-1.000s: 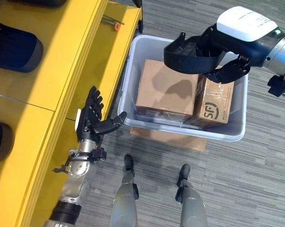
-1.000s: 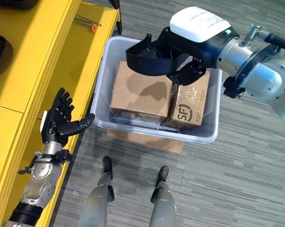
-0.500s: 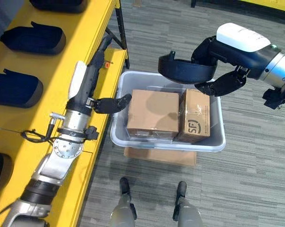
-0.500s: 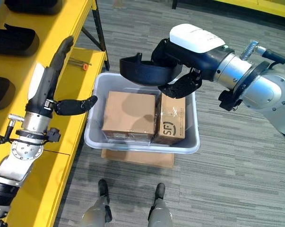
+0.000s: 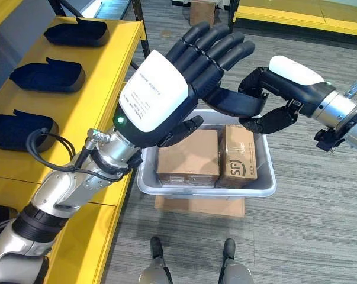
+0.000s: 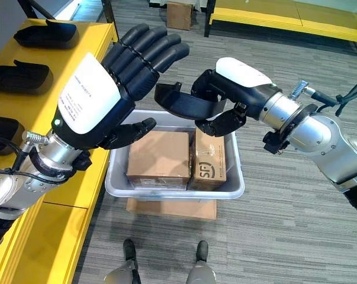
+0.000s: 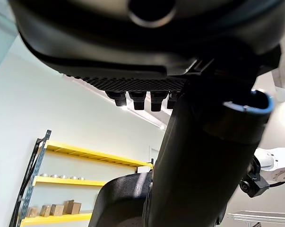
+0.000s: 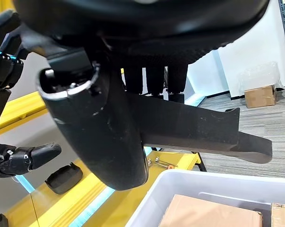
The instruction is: Move parts from the plastic box to the shelf.
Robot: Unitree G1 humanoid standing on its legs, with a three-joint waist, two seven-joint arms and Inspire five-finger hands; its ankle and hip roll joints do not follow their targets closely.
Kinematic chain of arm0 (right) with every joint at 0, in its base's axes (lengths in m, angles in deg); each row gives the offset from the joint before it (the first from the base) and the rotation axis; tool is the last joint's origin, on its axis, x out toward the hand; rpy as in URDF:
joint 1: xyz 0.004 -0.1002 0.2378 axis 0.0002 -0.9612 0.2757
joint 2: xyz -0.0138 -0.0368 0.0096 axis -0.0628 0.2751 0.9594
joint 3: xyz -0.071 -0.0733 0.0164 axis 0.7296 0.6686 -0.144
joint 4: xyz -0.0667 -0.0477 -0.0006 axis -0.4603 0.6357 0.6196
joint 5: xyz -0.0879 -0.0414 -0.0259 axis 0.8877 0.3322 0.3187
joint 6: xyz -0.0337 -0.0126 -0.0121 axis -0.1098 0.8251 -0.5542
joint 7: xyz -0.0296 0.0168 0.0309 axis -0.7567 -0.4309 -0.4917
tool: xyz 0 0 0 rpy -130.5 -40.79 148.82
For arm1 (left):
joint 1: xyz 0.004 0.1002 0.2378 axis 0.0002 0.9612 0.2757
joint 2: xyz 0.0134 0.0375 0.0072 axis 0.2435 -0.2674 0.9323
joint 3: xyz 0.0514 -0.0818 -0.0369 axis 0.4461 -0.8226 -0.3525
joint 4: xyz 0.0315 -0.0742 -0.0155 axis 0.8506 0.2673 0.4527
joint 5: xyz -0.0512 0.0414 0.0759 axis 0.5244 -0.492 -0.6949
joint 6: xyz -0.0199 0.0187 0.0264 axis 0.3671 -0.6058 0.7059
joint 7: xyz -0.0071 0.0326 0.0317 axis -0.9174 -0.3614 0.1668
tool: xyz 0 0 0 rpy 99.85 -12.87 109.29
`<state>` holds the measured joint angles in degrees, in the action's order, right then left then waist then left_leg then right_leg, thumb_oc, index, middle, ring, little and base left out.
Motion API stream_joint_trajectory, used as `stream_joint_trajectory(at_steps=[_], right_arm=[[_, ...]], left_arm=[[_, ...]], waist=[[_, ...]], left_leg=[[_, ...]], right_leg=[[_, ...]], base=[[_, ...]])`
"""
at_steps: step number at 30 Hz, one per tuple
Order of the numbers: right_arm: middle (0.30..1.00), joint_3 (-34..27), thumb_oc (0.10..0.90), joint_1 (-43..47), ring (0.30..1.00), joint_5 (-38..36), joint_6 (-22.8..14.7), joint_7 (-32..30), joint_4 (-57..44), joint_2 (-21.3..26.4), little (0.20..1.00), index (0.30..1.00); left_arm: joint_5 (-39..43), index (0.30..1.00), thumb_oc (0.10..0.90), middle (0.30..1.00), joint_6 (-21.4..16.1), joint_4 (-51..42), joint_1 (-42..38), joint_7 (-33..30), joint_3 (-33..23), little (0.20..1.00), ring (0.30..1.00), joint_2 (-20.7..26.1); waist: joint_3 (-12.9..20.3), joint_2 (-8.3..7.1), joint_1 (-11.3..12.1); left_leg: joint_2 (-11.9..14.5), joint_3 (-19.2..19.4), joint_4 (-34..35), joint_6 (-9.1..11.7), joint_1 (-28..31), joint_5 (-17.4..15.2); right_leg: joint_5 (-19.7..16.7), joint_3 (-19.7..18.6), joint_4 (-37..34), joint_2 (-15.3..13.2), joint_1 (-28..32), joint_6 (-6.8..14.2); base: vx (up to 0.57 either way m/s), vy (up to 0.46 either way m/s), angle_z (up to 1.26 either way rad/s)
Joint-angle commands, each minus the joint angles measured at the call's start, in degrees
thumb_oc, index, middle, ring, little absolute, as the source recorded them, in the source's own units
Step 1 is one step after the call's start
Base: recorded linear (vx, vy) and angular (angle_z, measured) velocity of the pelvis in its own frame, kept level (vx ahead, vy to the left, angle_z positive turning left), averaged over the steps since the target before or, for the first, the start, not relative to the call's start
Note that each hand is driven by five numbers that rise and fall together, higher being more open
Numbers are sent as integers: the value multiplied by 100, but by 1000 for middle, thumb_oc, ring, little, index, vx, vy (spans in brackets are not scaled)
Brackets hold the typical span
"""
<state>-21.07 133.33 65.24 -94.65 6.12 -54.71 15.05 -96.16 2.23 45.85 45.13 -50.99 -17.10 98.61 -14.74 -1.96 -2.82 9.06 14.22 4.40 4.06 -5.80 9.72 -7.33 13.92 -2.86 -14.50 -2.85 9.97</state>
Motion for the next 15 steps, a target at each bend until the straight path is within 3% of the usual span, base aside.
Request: stream_joint_trajectory(at_steps=[1, 15], right_arm=[[300, -627, 400, 239, 300, -202, -263, -626, 15, -275, 300, 300], [300, -649, 400, 372, 300, -141, -258, -692, -16, -451, 300, 300]], left_arm=[[46, 1000, 900, 1000, 12, -108, -235, -482, 238, 1000, 1000, -287], [73, 1000, 900, 1000, 82, 305, -227, -323, 574, 1000, 1000, -629]], waist=[[1122, -143, 110], [1081, -124, 58]], left_leg=[[695, 177, 29, 624, 647, -370], [688, 203, 21, 603, 699, -392]], right_leg=[[603, -198, 554, -130, 398, 274], [638, -233, 569, -111, 437, 252]], base=[[0, 0, 0], [1, 0, 0]])
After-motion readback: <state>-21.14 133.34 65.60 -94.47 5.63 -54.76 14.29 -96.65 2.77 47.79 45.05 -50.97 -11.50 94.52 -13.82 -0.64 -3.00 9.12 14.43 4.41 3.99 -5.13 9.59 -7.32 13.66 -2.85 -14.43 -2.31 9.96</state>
